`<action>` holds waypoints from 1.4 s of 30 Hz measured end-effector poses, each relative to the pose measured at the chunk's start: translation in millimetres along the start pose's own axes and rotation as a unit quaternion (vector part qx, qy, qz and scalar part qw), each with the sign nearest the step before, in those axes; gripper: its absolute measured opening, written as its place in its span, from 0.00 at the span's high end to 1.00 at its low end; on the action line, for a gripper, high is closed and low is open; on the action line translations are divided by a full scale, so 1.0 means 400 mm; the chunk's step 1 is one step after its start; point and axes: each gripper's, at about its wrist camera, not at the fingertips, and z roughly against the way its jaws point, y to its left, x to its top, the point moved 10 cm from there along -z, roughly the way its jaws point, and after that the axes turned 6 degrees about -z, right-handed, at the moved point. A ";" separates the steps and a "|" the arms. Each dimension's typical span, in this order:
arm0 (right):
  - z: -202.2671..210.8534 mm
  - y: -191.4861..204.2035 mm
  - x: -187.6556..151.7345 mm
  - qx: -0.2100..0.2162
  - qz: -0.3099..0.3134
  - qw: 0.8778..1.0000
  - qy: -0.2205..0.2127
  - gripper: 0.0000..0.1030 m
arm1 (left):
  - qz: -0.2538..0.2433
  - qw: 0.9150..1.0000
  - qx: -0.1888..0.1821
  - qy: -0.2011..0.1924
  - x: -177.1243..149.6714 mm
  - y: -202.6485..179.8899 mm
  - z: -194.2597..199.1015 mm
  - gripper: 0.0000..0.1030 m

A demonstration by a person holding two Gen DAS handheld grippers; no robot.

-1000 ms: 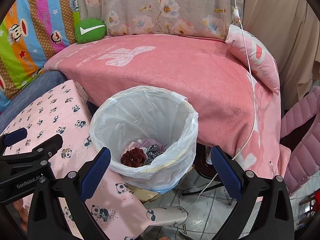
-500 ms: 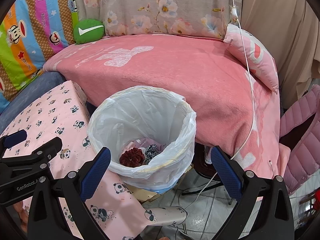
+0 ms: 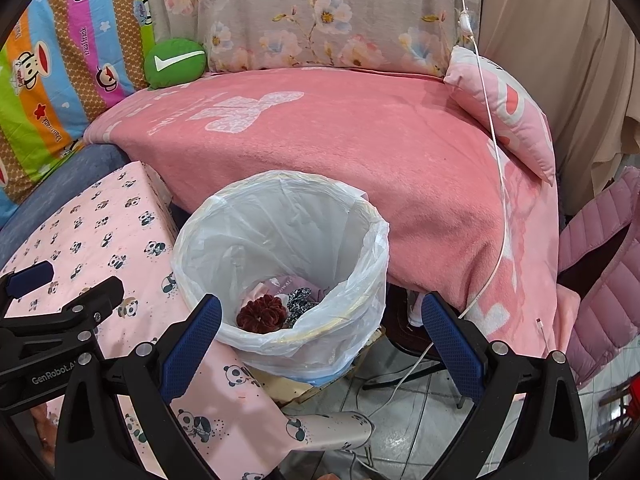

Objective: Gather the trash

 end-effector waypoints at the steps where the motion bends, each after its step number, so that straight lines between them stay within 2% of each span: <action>1: 0.001 0.003 0.002 0.000 0.000 1.000 0.000 0.04 | 0.000 1.000 -0.001 0.002 0.000 0.000 -0.001 0.07; 42: 0.005 -0.001 0.001 -0.003 -0.002 1.000 0.001 0.04 | -0.015 1.000 -0.010 0.020 -0.014 -0.012 -0.012 0.07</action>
